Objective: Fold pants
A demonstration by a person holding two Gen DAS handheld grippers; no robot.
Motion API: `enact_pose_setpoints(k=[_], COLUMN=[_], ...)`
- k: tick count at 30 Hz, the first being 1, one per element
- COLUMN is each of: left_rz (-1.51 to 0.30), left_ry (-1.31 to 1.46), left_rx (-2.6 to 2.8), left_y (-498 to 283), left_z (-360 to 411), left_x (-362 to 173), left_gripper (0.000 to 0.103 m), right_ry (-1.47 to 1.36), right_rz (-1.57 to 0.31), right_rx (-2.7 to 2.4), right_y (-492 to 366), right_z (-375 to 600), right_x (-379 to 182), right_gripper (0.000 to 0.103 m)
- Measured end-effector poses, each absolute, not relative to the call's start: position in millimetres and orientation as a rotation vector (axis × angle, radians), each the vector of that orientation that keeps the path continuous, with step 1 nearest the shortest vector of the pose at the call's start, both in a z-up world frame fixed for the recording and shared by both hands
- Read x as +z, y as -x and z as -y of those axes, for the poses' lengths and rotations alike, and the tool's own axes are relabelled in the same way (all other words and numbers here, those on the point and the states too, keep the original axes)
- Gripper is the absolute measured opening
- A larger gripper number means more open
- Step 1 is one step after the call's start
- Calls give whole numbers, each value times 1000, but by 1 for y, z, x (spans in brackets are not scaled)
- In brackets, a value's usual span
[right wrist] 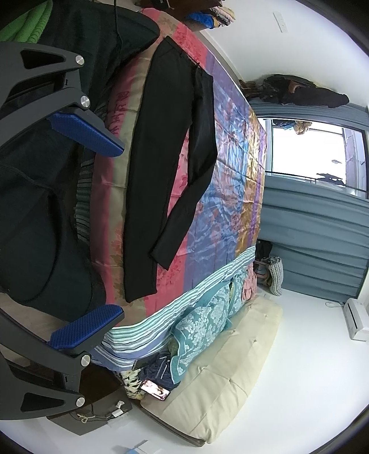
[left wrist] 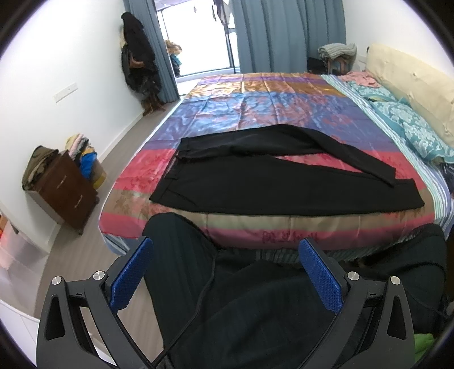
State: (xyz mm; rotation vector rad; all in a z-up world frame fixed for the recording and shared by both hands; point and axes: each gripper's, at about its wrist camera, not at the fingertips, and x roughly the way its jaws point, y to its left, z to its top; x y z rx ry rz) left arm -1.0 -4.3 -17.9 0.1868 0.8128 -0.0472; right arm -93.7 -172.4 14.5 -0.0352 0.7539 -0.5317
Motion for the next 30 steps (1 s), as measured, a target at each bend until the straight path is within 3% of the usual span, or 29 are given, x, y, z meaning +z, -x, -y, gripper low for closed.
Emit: enact_pose_setpoints(k=[30], left_rz=[-821], left_ry=[-186], left_rx=[-43], left_y=[1], left_z=[4], left_x=[-17], left_gripper=[102], right_ry=[14], right_rz=[-771], right_rx=[-542], right_y=[94], right_z=[178], right_x=[11], right_gripper=[103])
